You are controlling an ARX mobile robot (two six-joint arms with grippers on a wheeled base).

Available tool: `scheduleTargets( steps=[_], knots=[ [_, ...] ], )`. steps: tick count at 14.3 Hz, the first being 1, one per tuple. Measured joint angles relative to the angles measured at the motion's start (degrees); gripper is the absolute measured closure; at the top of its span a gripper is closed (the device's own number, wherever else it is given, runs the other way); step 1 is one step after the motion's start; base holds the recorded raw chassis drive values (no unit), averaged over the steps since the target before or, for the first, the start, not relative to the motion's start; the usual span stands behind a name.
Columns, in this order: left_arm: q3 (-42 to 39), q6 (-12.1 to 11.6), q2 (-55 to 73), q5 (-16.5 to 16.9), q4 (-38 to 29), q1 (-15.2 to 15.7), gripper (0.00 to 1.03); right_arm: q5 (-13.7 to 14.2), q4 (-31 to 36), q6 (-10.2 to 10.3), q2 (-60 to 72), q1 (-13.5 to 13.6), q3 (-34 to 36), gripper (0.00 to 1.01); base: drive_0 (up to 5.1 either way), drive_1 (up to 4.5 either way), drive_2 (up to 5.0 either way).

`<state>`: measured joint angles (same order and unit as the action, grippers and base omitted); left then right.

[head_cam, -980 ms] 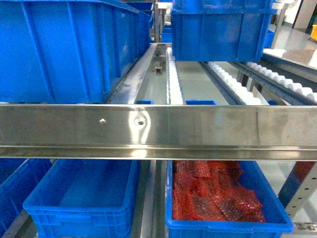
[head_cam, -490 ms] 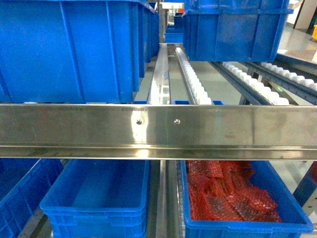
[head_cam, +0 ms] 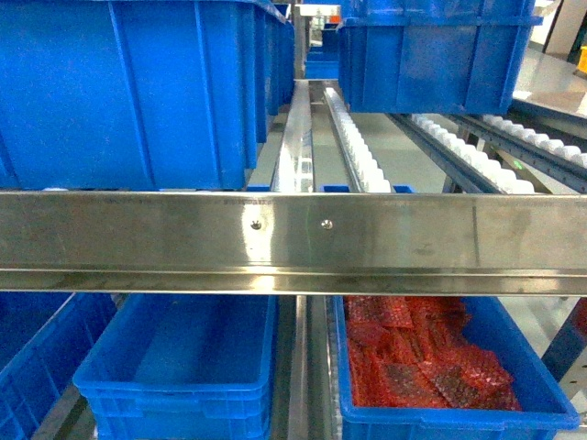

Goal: Pick blue part to blue bin on bottom shelf

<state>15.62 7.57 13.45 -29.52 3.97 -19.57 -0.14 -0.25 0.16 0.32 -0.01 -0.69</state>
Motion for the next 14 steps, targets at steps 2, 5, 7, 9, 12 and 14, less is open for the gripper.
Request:
scheduleTargets(
  steps=[2, 5, 7, 9, 12, 14],
  knots=[
    [0.0, 0.0, 0.0, 0.0, -0.2, 0.0, 0.60, 0.0, 0.1, 0.0, 0.0, 0.0, 0.0, 0.03, 0.0, 0.00, 0.0],
    [0.0, 0.0, 0.0, 0.0, 0.0, 0.0, 0.60, 0.2, 0.0, 0.0, 0.0, 0.0, 0.0, 0.03, 0.0, 0.00, 0.0],
    [0.0, 0.0, 0.0, 0.0, 0.0, 0.0, 0.60, 0.2, 0.0, 0.1, 0.0, 0.0, 0.0, 0.03, 0.0, 0.00, 0.0],
    [0.0, 0.0, 0.0, 0.0, 0.0, 0.0, 0.60, 0.1, -0.1, 0.0, 0.0, 0.0, 0.0, 0.03, 0.0, 0.00, 0.0],
    [0.0, 0.0, 0.0, 0.0, 0.0, 0.0, 0.60, 0.2, 0.0, 0.0, 0.0, 0.0, 0.0, 0.03, 0.0, 0.00, 0.0],
    [0.0, 0.0, 0.0, 0.0, 0.1, 0.0, 0.60, 0.1, 0.0, 0.0, 0.0, 0.0, 0.0, 0.03, 0.0, 0.00, 0.0]
  ],
)
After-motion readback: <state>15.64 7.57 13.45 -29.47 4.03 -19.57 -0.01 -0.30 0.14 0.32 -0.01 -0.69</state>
